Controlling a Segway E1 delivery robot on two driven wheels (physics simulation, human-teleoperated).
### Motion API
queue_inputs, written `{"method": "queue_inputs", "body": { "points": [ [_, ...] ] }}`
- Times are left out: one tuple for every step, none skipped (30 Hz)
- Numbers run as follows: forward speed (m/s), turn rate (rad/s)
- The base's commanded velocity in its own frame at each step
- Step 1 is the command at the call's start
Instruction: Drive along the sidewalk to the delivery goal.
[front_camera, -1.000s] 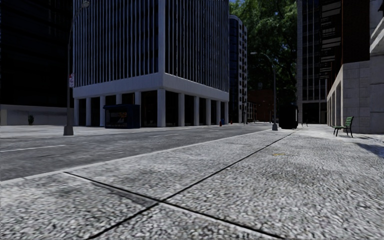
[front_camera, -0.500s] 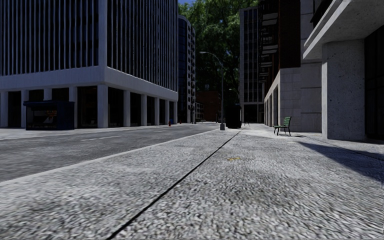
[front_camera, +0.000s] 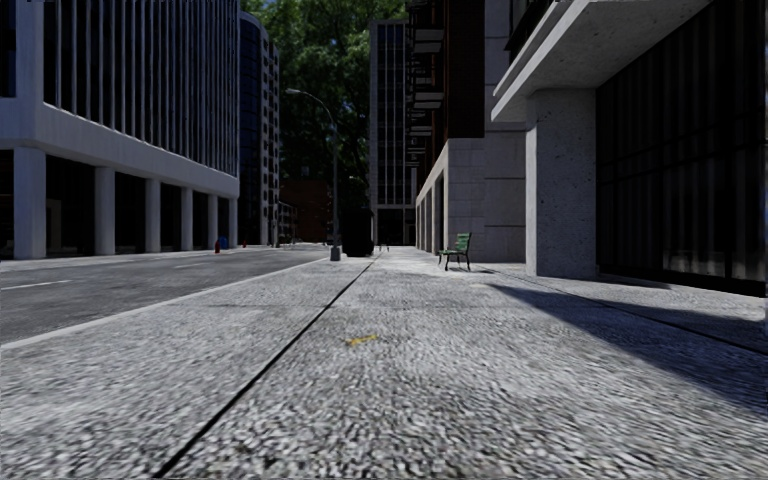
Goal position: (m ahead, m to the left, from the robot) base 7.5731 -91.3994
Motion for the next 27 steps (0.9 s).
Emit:
{"method": "queue_inputs", "body": {
  "points": [
    [2.00,-0.65],
    [2.00,-0.63],
    [2.00,-0.63],
    [2.00,0.00],
    [2.00,0.00],
    [2.00,0.00],
    [2.00,0.00],
    [2.00,0.00],
    [2.00,0.00],
    [2.00,0.00],
    [2.00,0.00],
    [2.00,0.00],
    [2.00,0.00],
    [2.00,0.00],
    [2.00,0.00],
    [2.00,0.00],
    [2.00,0.00],
    [2.00,0.00],
    [2.00,0.00],
    [2.00,0.00],
    [2.00,0.00],
    [2.00,0.00],
    [2.00,0.00],
    [2.00,0.00],
    [2.00,0.00],
    [2.00,0.00],
    [2.00,0.00]
  ]
}}
